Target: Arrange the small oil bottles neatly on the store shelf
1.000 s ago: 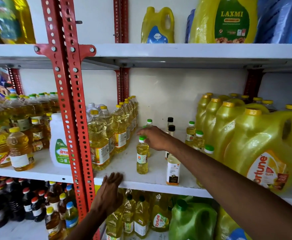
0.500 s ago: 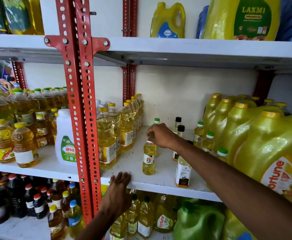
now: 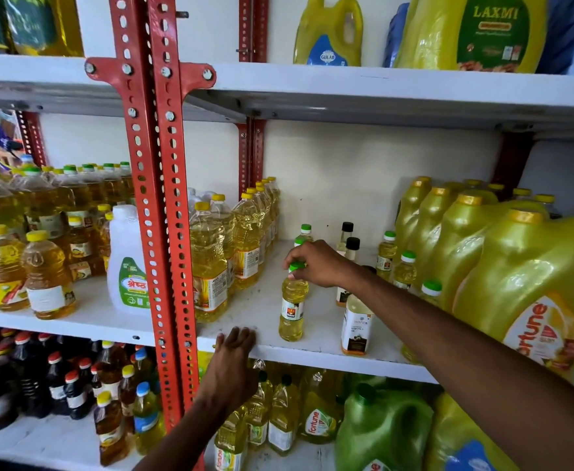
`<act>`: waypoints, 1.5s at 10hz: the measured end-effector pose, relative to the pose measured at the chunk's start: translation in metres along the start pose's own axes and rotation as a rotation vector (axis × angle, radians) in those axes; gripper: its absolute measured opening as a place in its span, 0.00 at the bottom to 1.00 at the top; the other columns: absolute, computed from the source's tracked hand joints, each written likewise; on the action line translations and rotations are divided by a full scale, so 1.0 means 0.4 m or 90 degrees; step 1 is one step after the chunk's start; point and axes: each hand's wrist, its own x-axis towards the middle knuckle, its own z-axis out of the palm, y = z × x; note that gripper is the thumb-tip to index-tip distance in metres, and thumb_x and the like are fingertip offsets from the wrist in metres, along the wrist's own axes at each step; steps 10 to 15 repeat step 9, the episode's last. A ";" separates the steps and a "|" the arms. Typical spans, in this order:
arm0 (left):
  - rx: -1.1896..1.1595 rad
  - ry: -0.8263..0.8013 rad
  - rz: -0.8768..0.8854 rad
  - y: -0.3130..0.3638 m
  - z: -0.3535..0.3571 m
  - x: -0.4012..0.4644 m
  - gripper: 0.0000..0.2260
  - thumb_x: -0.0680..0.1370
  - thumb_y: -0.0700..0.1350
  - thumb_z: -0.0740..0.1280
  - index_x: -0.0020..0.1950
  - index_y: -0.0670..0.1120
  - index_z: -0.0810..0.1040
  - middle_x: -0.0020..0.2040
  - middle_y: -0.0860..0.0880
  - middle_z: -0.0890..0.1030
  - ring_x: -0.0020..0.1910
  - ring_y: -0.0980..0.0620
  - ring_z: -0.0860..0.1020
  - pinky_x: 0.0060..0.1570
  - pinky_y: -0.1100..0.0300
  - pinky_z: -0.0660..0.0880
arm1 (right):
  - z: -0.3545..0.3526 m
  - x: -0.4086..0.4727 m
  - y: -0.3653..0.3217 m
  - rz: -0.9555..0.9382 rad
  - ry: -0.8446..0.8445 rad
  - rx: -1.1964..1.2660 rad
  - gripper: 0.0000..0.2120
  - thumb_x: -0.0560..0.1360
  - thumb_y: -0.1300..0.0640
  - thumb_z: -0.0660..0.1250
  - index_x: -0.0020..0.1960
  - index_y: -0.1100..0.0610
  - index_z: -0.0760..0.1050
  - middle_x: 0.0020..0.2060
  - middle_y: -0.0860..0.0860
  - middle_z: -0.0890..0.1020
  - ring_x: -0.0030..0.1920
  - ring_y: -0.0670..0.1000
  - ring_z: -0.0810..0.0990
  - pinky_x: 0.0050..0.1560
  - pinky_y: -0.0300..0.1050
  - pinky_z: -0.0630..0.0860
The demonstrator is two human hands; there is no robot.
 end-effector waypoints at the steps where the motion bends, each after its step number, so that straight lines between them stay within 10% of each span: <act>1: 0.007 -0.013 -0.004 -0.002 0.002 0.000 0.33 0.74 0.46 0.67 0.75 0.43 0.56 0.77 0.45 0.59 0.77 0.47 0.52 0.76 0.48 0.47 | -0.004 -0.010 -0.009 -0.007 -0.007 -0.008 0.12 0.70 0.59 0.73 0.54 0.58 0.82 0.56 0.55 0.83 0.57 0.52 0.79 0.50 0.37 0.65; 15: 0.065 0.055 0.024 0.029 -0.022 0.045 0.33 0.74 0.52 0.61 0.76 0.44 0.54 0.78 0.44 0.57 0.77 0.46 0.50 0.75 0.43 0.47 | -0.034 -0.097 0.001 0.004 0.083 -0.063 0.31 0.72 0.46 0.69 0.72 0.49 0.64 0.70 0.55 0.72 0.69 0.57 0.71 0.66 0.52 0.71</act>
